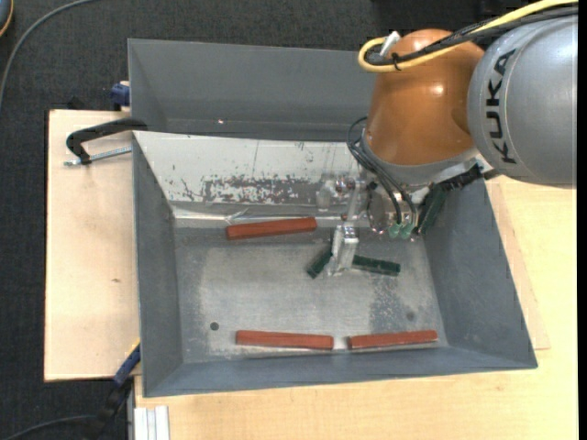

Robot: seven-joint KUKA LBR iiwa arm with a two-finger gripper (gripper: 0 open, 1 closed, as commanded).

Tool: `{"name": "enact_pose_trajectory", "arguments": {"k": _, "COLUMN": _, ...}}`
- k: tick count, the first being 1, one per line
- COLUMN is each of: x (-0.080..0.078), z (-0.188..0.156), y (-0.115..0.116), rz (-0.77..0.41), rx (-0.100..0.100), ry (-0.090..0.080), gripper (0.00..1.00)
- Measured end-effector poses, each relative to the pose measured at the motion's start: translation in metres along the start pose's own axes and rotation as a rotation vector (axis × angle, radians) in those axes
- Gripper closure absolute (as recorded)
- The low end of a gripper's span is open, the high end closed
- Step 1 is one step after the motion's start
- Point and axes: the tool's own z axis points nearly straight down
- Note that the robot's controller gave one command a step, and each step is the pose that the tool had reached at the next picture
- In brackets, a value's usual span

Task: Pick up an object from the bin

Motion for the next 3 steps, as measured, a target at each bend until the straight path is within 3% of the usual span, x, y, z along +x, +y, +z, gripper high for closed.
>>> {"name": "enact_pose_trajectory", "arguments": {"k": 1, "x": 0.022, "z": 0.077, "y": -0.047, "rz": 0.049, "rx": 0.003, "ry": 0.009, "gripper": 0.0}}
{"name": "enact_pose_trajectory", "arguments": {"k": 2, "x": -0.033, "z": 0.137, "y": -0.039, "rz": -0.162, "rx": 0.0, "ry": -0.005, "gripper": 0.0}}
{"name": "enact_pose_trajectory", "arguments": {"k": 3, "x": -0.033, "z": 0.137, "y": -0.039, "rz": -0.162, "rx": 0.0, "ry": -0.005, "gripper": 1.0}}
